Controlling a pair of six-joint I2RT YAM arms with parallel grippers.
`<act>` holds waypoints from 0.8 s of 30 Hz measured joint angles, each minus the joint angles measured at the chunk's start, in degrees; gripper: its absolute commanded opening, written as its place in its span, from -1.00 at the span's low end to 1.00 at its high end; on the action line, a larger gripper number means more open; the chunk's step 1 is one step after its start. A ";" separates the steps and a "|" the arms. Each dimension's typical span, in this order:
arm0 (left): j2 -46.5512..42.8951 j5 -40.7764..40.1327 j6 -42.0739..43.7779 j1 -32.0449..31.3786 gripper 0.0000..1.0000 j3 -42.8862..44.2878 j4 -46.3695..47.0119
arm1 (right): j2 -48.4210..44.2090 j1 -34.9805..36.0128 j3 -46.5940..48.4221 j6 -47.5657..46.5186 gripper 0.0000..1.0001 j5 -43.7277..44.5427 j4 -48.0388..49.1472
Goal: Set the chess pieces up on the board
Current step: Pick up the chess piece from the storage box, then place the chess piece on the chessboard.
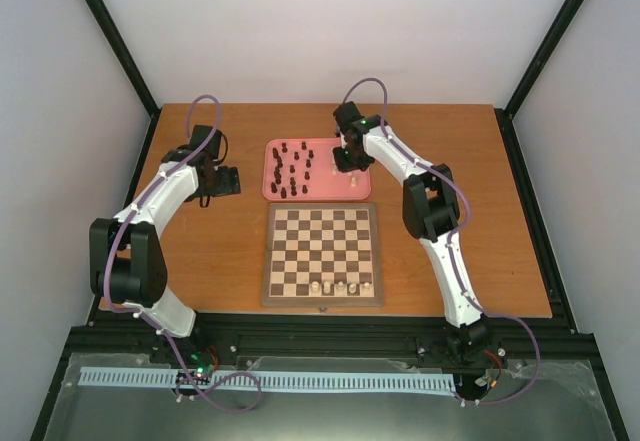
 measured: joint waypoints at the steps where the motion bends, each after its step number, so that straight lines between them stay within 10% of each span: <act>1: 0.00 0.00 0.00 0.00 0.99 0.00 0.02 | -0.17 0.04 0.00 -0.17 -0.75 0.20 -0.07; 11: 0.04 0.42 -0.02 0.00 0.99 0.04 0.00 | -13.33 4.72 -3.82 -1.03 -0.75 1.14 -0.50; 24: 0.17 1.70 -0.02 0.00 0.99 0.50 0.02 | -33.77 26.43 -35.32 1.16 -0.75 -3.28 2.56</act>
